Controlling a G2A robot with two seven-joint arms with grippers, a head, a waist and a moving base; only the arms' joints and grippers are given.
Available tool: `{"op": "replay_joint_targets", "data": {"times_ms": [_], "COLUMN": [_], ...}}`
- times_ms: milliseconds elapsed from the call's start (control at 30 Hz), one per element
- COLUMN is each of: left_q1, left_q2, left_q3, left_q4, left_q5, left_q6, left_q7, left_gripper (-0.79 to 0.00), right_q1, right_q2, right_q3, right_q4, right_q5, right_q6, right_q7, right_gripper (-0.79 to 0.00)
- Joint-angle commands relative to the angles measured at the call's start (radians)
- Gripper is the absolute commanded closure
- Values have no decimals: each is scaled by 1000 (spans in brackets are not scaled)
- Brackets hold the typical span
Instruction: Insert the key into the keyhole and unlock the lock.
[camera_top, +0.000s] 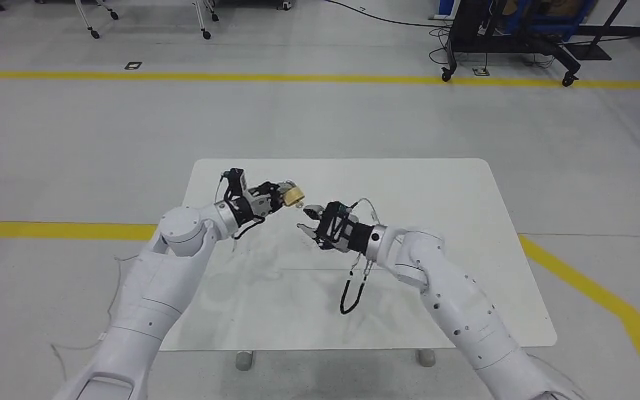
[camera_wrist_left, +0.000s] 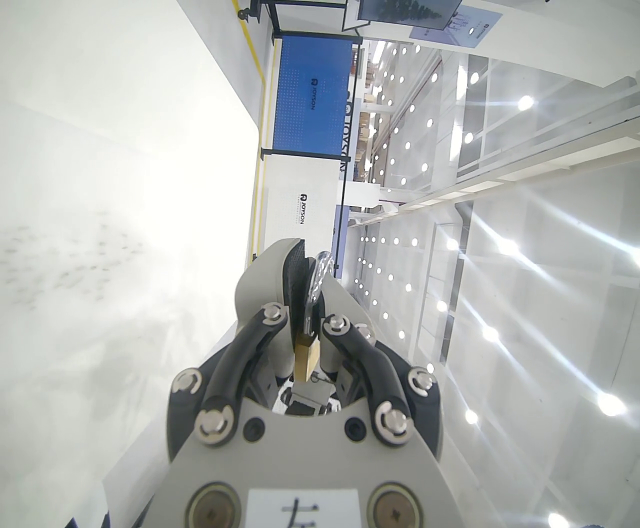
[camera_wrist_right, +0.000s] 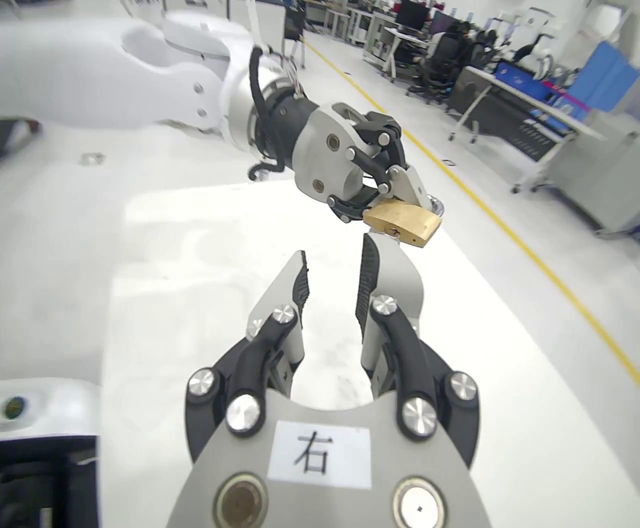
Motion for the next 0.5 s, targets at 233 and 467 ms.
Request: {"op": "replay_joint_targets", "data": {"times_ms": [233, 467], "left_q1": [1, -1], "left_q2": [-1, -1], "left_q3": [1, 4], "left_q4": [-3, -1], "left_q5": [14, 29], "left_q6": [18, 29], "left_q7": [10, 11], "left_gripper": [0, 0], "right_q1": [-18, -19], "right_q2": [-8, -12], "right_q3": [-83, -97], "right_q4": [-22, -34], "right_q5": [-369, -403], "right_q6": [264, 283], "right_q7": [-37, -36], "right_gripper": [-246, -274]}}
